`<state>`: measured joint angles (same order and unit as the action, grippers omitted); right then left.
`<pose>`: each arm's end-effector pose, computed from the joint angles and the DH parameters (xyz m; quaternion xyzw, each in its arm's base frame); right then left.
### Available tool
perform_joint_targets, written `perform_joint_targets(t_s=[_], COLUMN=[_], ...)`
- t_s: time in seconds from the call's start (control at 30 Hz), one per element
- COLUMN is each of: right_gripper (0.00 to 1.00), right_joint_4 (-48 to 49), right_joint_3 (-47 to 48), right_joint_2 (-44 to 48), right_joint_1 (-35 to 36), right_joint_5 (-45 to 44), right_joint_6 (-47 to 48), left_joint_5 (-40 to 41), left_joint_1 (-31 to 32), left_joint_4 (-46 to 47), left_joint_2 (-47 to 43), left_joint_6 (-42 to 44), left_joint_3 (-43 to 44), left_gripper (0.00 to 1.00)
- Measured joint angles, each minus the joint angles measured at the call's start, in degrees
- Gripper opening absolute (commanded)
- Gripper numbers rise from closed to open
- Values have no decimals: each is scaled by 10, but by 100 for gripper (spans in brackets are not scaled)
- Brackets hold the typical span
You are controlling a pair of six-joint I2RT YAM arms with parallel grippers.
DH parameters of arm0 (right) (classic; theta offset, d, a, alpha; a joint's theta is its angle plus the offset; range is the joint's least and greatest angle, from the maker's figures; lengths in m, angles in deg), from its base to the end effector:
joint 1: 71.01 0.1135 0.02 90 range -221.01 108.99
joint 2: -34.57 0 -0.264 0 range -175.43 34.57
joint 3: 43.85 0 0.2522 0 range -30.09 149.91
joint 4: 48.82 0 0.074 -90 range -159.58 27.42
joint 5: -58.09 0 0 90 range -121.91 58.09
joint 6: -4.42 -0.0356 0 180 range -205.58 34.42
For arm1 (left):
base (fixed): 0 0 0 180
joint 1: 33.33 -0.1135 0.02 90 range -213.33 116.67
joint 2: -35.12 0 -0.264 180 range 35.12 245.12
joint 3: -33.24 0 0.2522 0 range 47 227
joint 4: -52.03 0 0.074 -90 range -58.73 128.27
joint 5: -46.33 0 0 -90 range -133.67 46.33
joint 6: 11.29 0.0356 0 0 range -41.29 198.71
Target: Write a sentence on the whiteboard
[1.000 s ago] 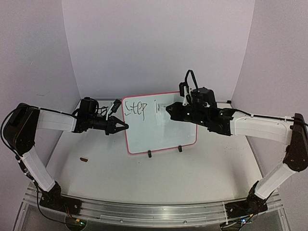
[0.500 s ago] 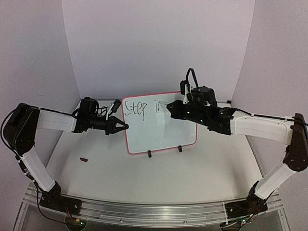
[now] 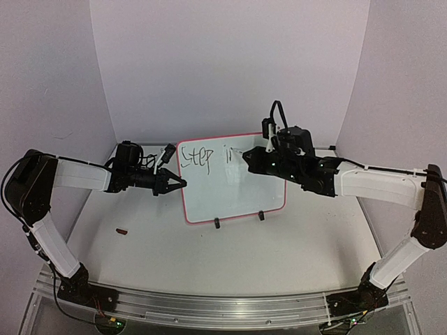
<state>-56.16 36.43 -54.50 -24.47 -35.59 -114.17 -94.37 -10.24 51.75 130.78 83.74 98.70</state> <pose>0.2563 0.2671 0.3085 -0.1056 0.7921 0.3458 0.4917 0.3086 -0.1615 0.2004 0.3967 0.7094 -0.4375 0.3847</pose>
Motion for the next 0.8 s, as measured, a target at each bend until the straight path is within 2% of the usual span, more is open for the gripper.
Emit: perform_joint_targets(t_s=[0.8], right_gripper=[0], right_joint_4=[-5], right_joint_3=[-55], right_joint_2=[17], right_joint_1=[0], right_joint_5=[1], right_joint_6=[-30], left_joint_5=[2], left_joint_1=[0], left_joint_4=[0], left_joint_2=[0], left_joint_6=[-3], left_joint_3=[0], left_gripper=[0])
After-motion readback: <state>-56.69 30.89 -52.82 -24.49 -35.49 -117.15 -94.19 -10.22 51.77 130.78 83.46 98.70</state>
